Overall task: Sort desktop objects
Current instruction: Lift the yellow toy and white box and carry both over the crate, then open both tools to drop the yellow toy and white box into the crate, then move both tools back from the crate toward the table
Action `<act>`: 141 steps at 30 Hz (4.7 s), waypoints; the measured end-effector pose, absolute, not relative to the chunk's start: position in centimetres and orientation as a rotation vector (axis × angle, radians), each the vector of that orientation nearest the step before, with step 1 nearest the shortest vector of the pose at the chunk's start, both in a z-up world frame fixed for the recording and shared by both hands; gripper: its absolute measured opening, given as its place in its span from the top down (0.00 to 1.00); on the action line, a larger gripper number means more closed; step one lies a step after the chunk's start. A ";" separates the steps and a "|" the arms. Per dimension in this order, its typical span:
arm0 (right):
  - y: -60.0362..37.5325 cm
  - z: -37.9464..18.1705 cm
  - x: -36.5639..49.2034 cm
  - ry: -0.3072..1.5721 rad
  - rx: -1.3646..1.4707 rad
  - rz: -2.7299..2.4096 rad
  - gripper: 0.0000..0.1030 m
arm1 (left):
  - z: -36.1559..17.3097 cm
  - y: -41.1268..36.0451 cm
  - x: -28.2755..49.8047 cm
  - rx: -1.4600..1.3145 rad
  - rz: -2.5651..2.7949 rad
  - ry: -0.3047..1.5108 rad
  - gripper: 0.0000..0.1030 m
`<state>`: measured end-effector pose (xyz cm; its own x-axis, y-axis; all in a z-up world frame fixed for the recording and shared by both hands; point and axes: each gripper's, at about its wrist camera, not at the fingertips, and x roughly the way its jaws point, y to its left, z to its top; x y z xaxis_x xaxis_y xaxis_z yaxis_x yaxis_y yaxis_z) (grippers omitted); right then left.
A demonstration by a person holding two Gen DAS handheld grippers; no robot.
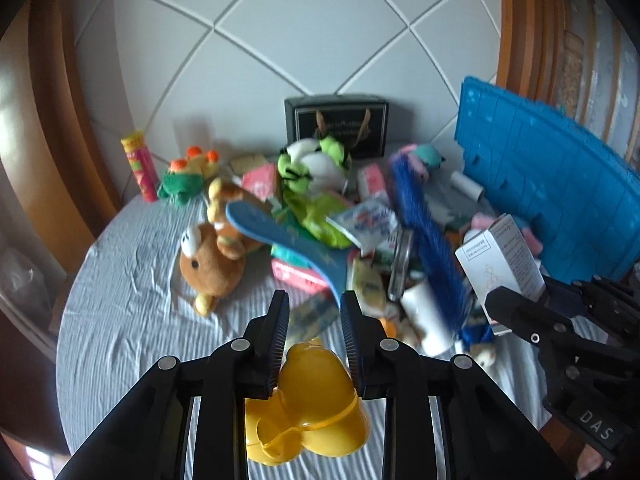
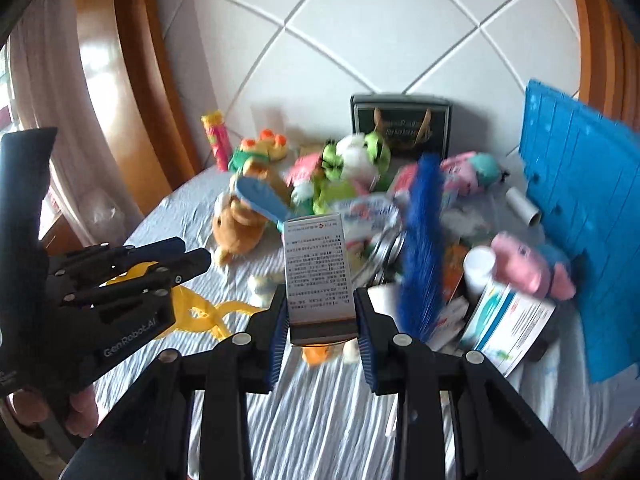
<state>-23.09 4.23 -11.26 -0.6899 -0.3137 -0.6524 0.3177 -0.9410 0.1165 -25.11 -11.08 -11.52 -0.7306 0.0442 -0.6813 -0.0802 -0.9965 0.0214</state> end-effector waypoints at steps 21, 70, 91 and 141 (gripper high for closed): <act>7.2 -2.2 -25.5 0.116 0.848 -2.827 0.70 | -3.5 -6.8 -30.2 -0.850 2.848 0.070 0.75; 62.5 12.3 -34.9 0.162 0.669 -2.985 0.70 | 13.7 48.4 -43.0 -0.770 2.882 0.142 0.76; 64.7 4.6 -34.6 0.144 0.894 -2.806 0.70 | 2.3 52.5 -40.2 -1.141 2.796 0.151 0.63; 57.2 5.2 -26.2 0.158 0.731 -2.734 0.00 | 5.7 37.1 -26.1 -1.019 3.061 -0.035 0.01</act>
<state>-26.15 57.20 5.18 -0.8232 -0.2638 -0.5028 0.3200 -0.9470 -0.0270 -26.10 37.14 5.66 -0.7975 -0.0737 -0.5989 0.0873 -0.9962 0.0064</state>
